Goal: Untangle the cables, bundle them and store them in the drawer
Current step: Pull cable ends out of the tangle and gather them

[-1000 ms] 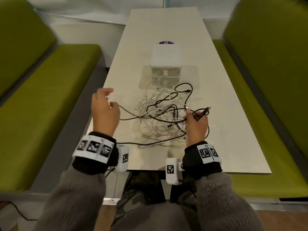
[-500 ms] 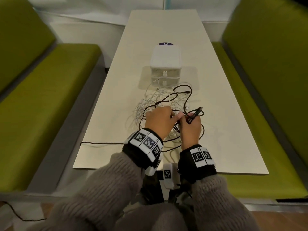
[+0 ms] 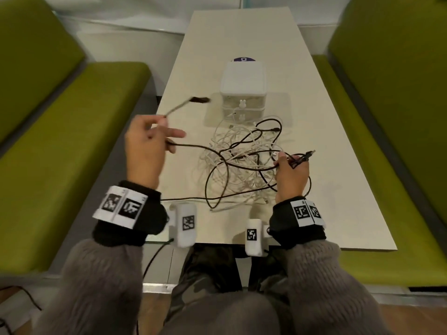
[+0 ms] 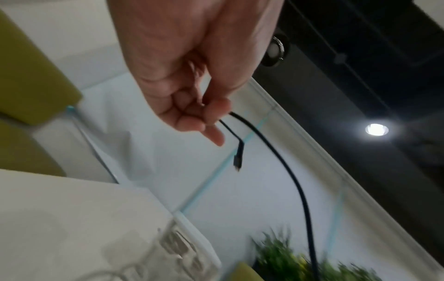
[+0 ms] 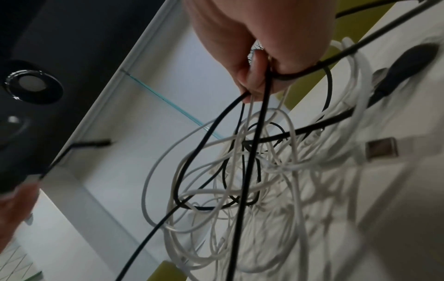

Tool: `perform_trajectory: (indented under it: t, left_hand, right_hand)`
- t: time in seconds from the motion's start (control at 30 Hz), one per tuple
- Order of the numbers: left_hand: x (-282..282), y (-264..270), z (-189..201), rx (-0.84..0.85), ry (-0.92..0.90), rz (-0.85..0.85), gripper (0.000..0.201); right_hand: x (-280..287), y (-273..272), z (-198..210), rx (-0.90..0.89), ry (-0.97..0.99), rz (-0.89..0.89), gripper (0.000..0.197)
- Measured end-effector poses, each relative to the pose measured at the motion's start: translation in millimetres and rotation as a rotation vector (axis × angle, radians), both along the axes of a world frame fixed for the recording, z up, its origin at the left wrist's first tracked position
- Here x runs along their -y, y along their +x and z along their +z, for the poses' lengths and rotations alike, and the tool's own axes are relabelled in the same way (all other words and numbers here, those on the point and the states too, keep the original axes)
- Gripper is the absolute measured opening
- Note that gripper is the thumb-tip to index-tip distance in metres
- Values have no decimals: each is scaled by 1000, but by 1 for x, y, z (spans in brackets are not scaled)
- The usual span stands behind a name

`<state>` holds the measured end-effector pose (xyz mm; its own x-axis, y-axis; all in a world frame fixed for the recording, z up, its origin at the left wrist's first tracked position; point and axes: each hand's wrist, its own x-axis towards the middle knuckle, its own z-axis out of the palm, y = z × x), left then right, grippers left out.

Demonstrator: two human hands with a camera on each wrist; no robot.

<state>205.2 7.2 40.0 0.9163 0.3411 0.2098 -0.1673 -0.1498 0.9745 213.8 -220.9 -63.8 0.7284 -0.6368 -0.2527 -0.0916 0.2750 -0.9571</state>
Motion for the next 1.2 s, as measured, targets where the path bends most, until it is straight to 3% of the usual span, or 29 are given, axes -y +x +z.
perform_trajectory:
  t: [0.1,0.17,0.33,0.4,0.47,0.5,0.57,0.67,0.73,0.8,0.87,0.97,1.07,1.2]
  left_hand:
    - [-34,8,-4,-67,-67,202,15]
    - [-57,19,-18,-158,43,292,18]
    - [-88,41,-48,-434,276,296,5]
    - [-93,46,-54,-479,264,302,15]
    - [-96,48,-57,-554,257,285,46]
    - [-95,47,-57,-602,380,277,59]
    - [-86,38,-49,-544,652,258,60]
    - [-48,3,-28,-207,704,28,38]
    - [-20,-22,-22,-139,783,-256,26]
    - [5,-40,-31,-238,876,-550,19]
    - [17,-48,-50,-453,997,-753,19]
    - [15,-43,-75,-682,1151,-776,35]
    - [4,-29,-82,-648,1143,-656,54]
    - [-16,-6,-73,-544,995,-520,37]
  right_hand:
    - [0,-2,2,-3,21,5,24]
    - [0,-3,4,-6,40,10,24]
    - [0,-11,12,-20,70,66,18]
    - [2,-17,20,-13,128,81,9]
    - [4,-24,28,-24,158,92,14]
    - [4,-27,30,-27,155,101,19]
    - [4,-31,33,-28,157,119,26]
    - [7,-37,38,-47,215,160,28]
    - [11,-40,43,-75,274,196,27]
    - [18,-44,49,-89,304,266,27]
    - [25,-49,54,-113,269,368,30]
    - [35,-54,59,-138,118,459,28]
    - [40,-56,64,-5,100,328,28]
    - [40,-60,78,258,269,164,33]
